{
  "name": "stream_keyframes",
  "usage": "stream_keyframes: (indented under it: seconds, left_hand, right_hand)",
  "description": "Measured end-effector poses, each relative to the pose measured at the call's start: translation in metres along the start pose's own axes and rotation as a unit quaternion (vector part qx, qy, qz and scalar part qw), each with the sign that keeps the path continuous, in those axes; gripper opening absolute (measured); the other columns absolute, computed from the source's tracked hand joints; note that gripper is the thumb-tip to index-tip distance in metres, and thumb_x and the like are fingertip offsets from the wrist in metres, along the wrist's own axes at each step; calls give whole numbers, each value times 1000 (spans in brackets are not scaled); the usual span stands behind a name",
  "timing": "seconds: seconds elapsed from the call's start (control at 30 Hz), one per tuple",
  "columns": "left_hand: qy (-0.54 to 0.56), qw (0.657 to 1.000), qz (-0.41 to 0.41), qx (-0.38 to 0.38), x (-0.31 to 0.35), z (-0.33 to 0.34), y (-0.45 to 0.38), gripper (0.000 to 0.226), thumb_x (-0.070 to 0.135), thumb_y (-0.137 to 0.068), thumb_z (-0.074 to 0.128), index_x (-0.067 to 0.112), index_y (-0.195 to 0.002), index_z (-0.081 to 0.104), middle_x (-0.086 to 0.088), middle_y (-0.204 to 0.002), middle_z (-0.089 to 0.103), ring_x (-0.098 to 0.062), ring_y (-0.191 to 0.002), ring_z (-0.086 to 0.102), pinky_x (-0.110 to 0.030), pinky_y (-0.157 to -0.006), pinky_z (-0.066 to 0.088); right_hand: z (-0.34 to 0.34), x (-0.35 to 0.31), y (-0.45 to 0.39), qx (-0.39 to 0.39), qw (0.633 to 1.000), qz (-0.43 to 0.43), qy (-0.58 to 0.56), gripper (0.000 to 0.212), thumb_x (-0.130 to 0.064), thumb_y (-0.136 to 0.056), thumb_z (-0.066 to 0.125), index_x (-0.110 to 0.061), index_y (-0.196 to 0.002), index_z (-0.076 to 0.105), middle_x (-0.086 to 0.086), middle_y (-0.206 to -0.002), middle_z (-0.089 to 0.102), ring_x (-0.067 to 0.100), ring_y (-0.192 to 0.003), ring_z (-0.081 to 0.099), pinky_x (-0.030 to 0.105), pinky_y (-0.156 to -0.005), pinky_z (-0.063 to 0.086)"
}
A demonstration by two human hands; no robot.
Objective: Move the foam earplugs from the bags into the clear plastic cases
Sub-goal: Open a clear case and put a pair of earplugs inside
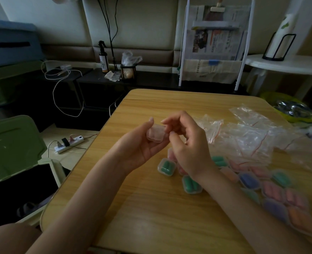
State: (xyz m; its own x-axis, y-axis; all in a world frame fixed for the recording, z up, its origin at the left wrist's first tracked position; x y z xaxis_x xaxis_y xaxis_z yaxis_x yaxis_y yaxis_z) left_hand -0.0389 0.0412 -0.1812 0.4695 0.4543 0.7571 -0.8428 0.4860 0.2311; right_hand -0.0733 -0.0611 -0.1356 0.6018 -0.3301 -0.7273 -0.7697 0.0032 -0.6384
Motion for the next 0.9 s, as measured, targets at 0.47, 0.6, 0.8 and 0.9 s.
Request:
stream_keyframes:
  seconds: [0.47,0.6,0.8,0.9]
  left_hand:
    - [-64,998,7,-29,-1,-2,-2,36,4,-94,41,-20,-121,46,-27,-105,57,-23,-94,69,-25,-76,57]
    - [-95,995,16,-5,-2,-5,-1,23,2,-94,44,-12,-108,55,-23,-98,66,-22,-86,70,-22,-69,57]
    - [-289,936,121,160,7,-17,3,31,26,-93,56,6,-116,47,-7,-102,67,-16,-91,68,-27,-74,56]
    - [-374,889,168,204,16,-21,4,26,33,-95,52,12,-110,52,3,-97,66,-7,-90,63,-25,-78,51]
  right_hand:
    - [12,16,1,-68,982,22,177,18,-17,-88,56,-20,-103,65,-8,-105,54,11,-103,50,34,-89,46]
    - [13,17,1,-83,979,34,185,19,-18,-88,56,-21,-105,65,-9,-104,56,8,-103,50,31,-90,45]
    - [11,19,2,-79,973,54,209,32,-17,-91,52,-23,-121,60,-11,-109,58,6,-106,48,36,-95,45]
    - [6,21,1,-51,978,60,191,31,-13,-90,51,-23,-118,61,-15,-102,57,8,-103,52,43,-90,48]
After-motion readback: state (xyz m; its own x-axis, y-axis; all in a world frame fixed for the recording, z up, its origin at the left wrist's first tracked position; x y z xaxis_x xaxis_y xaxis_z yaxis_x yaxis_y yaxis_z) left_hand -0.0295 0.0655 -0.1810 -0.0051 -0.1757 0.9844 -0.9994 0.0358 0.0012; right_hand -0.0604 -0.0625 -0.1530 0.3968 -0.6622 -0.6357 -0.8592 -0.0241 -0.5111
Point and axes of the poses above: each hand's wrist, its own y-axis away from the middle knuckle, its own z-axis out of the palm, x = y × z, the point moved 7 cm from there along -y, towards the middle knuckle
